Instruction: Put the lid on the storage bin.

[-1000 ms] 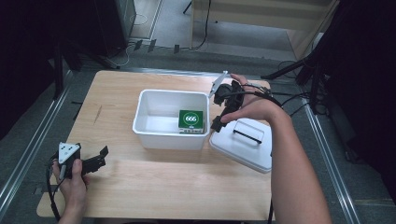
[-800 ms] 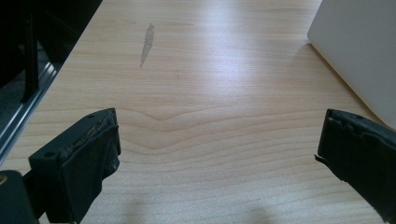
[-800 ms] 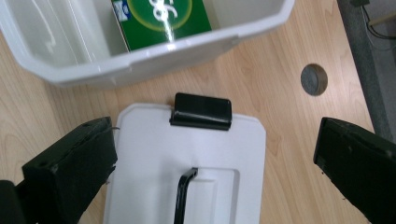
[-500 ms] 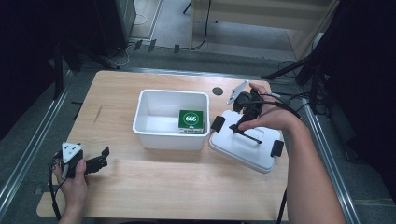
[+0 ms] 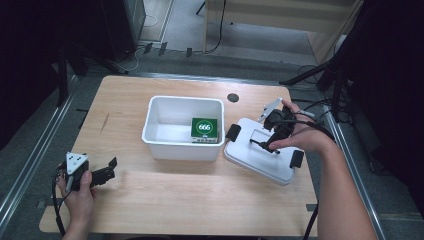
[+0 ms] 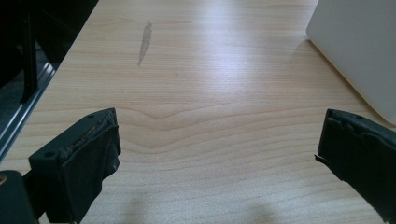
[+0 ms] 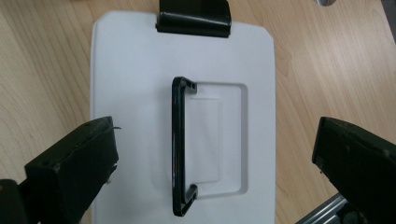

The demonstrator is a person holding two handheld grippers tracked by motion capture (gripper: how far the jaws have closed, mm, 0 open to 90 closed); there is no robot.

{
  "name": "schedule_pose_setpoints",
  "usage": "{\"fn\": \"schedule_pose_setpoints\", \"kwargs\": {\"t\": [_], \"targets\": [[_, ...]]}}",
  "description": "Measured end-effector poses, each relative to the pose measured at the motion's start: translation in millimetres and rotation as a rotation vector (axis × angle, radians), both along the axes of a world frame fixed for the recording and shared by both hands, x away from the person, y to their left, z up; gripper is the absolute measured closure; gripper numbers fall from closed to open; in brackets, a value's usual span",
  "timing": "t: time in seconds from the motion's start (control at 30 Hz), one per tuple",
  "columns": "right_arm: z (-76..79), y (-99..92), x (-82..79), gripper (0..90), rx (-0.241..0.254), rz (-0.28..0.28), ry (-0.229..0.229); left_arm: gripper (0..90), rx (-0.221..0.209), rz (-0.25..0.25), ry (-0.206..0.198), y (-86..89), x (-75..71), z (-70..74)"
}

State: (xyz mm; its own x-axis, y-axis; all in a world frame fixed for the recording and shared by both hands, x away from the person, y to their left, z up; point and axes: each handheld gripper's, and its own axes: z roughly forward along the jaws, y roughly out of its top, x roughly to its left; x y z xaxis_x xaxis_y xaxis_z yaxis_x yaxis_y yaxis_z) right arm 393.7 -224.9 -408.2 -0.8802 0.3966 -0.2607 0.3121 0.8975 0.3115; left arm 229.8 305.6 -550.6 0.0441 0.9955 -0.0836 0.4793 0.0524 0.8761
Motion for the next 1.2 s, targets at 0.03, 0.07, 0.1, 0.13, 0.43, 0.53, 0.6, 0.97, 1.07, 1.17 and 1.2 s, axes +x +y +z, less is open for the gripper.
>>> {"fn": "schedule_pose_setpoints", "kwargs": {"t": [0.03, 0.07, 0.1, 0.13, 0.43, 0.53, 0.6, 0.97, 1.07, 1.17, 1.2], "targets": [[-1.7, -1.8, -0.2, 0.5, 0.001, 0.004, 0.002, 0.0, -0.002, 0.002, 0.001, -0.1, 0.2, 0.0], [-2.7, -2.7, -0.9, 1.5, -0.001, -0.005, 0.006, 0.0, -0.003, 0.004, 0.004, 0.0, 0.5, 0.0], [-4.2, -4.2, -0.9, 2.2, -0.006, -0.001, 0.004, 0.0, -0.007, 0.005, 0.004, 0.1, 0.7, -0.1], [-6.2, -5.5, -1.4, 3.5, -0.014, -0.006, 0.005, 0.0, -0.004, 0.003, 0.005, 0.2, 0.5, 0.0], [-19.2, -10.2, -5.1, 26.7, -0.018, -0.015, -0.01, 0.0, -0.007, 0.0, 0.005, 0.3, 0.3, 0.0], [-26.0, -8.0, -6.0, 42.8, -0.017, -0.01, 0.026, 0.0, -0.006, -0.001, 0.005, 0.4, 0.4, 0.0], [-30.2, -6.2, -5.3, 48.9, -0.031, -0.002, 0.049, 0.0, -0.008, -0.001, 0.005, 0.4, 0.4, 0.0], [-45.3, -4.5, 0.0, 76.7, -0.1, -0.002, 0.065, 0.0, -0.009, -0.005, 0.005, 0.6, 0.4, -0.1], [-45.2, -4.9, 1.5, 83.9, -0.104, -0.009, 0.054, 0.0, -0.009, -0.007, 0.007, 0.5, 0.5, 0.0], [-44.3, -4.9, 1.0, 85.6, -0.113, 0.012, 0.043, 0.0, -0.01, -0.006, 0.006, 0.4, 0.5, -0.1], [-44.0, -5.1, 1.1, 85.8, -0.122, 0.02, 0.043, 0.0, -0.01, -0.006, 0.006, 0.4, 0.6, -0.1]]}}
